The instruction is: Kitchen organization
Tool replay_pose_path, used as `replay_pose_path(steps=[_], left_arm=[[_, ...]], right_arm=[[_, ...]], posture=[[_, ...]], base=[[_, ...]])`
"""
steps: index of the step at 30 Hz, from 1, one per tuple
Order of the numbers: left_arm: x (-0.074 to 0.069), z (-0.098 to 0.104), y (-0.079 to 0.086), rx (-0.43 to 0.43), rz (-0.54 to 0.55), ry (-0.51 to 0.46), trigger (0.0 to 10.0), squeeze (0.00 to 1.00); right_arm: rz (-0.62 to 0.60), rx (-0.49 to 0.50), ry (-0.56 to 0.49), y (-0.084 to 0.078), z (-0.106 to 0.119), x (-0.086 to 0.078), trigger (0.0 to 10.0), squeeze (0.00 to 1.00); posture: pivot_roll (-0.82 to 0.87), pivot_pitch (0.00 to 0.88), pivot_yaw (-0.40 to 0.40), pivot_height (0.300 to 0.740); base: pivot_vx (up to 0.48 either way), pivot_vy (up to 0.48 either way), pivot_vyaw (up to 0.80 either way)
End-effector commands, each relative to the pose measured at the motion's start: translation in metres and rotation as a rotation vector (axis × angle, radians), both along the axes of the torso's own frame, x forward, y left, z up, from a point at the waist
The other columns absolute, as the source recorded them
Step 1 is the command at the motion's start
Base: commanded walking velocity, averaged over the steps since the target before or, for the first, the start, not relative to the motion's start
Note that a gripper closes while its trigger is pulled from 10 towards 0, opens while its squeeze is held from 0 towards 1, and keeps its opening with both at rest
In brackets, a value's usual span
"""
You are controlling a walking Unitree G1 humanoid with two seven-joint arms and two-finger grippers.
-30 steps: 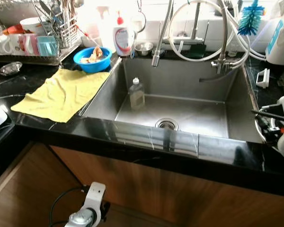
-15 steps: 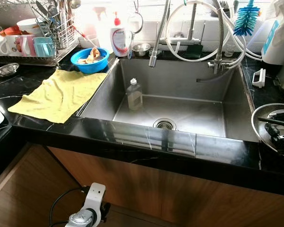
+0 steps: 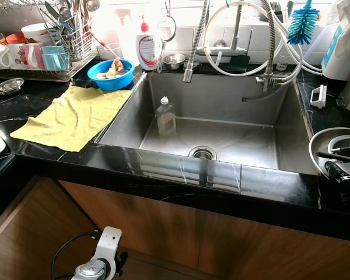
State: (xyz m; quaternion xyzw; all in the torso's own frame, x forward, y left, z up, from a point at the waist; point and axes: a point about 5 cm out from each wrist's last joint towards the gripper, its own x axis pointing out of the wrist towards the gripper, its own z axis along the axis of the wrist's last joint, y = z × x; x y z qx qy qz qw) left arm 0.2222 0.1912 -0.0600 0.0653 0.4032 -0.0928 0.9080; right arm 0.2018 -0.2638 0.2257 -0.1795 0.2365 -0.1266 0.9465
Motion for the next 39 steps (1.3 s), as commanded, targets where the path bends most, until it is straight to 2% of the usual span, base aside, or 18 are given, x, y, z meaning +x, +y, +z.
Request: replay_pose_path(steps=[1,21,22,24,25,39], left_arm=[[-0.009,-0.004,0.009,0.026,-0.003,0.041,10.0,0.00],[-0.011,-0.005,0.012,0.023,-0.001,0.040,10.0,0.00],[-0.011,-0.005,0.012,0.023,-0.001,0.040,10.0,0.00],[-0.012,-0.005,0.012,0.023,-0.001,0.040,10.0,0.00],[-0.012,-0.005,0.012,0.024,0.000,0.042,10.0,0.00],[-0.014,-0.006,0.013,0.029,0.005,0.048,10.0,0.00]], right_arm=[[-0.009,-0.005,-0.010,-0.002,0.003,-0.003,10.0,0.00],[-0.022,-0.062,0.005,-0.010,0.001,0.000,10.0,0.00],[-0.017,-0.063,0.005,-0.009,0.001,0.000,8.1,0.00],[-0.016,-0.063,0.006,-0.009,0.001,0.000,8.1,0.00],[-0.010,-0.061,0.003,-0.008,0.001,0.001,0.0,0.00],[0.043,-0.037,-0.022,0.000,0.001,0.012,0.0,0.00]], posture=[[-0.30,0.000,0.089,0.740],[-0.28,0.000,0.091,0.740],[-0.28,0.000,0.091,0.740],[-0.28,0.000,0.091,0.740],[-0.28,0.000,0.090,0.740],[-0.27,0.000,0.083,0.740]], base=[[0.000,0.000,0.00],[0.000,0.000,0.00],[0.000,0.000,0.00],[0.000,0.000,0.00],[0.000,0.000,0.00],[0.000,0.000,0.00]])
